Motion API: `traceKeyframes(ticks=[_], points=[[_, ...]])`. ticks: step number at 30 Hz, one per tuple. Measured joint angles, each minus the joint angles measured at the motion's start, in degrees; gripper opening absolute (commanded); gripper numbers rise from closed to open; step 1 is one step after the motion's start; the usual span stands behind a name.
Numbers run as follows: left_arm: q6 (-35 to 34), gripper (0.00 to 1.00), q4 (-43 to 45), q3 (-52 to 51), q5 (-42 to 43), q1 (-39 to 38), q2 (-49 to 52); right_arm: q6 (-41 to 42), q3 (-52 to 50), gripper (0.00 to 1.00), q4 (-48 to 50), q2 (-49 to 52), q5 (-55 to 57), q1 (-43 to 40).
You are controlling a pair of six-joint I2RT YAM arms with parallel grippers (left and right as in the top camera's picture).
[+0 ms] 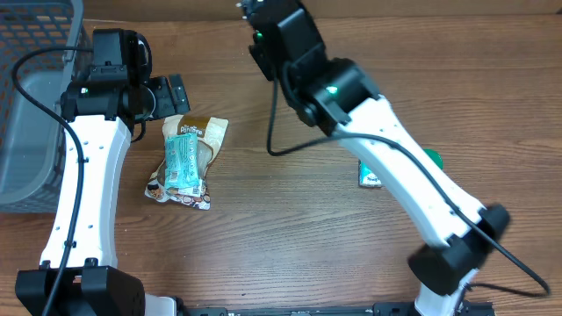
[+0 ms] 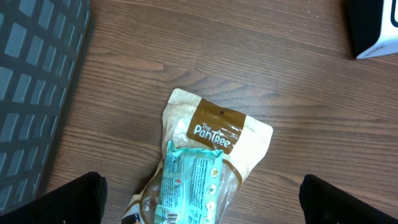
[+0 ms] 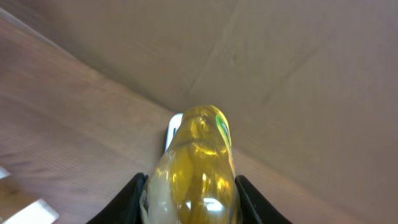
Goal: Scan the item barcode
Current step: 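Carry the oil bottle up to the scanner window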
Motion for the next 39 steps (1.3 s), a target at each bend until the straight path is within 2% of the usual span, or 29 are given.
traceKeyframes(ticks=[7,19,28,33,36,39], points=[[0.0,0.99,0.0,0.0,0.0,0.0,0.0,-11.17,-0.02,0.15,16.24,10.1,6.64,0.0],[0.0,0.99,0.0,0.0,0.0,0.0,0.0,-20.39,-0.02,0.14,34.64,22.99,14.12,-0.74],[0.0,1.0,0.0,0.0,0.0,0.0,0.0,-23.71,-0.02,0.16,38.27,30.56,15.37,-5.09],[0.0,0.99,0.0,0.0,-0.02,0.0,0.0,-22.36,-0.02,0.16,38.99,31.17,16.11,-7.37],[0.0,1.0,0.0,0.0,-0.02,0.0,0.0,-21.97,-0.02,0.19,40.68,31.17,16.46,-7.23],[0.0,0.99,0.0,0.0,0.0,0.0,0.0,-21.7,-0.02,0.18,42.95,31.17,17.31,-6.21]])
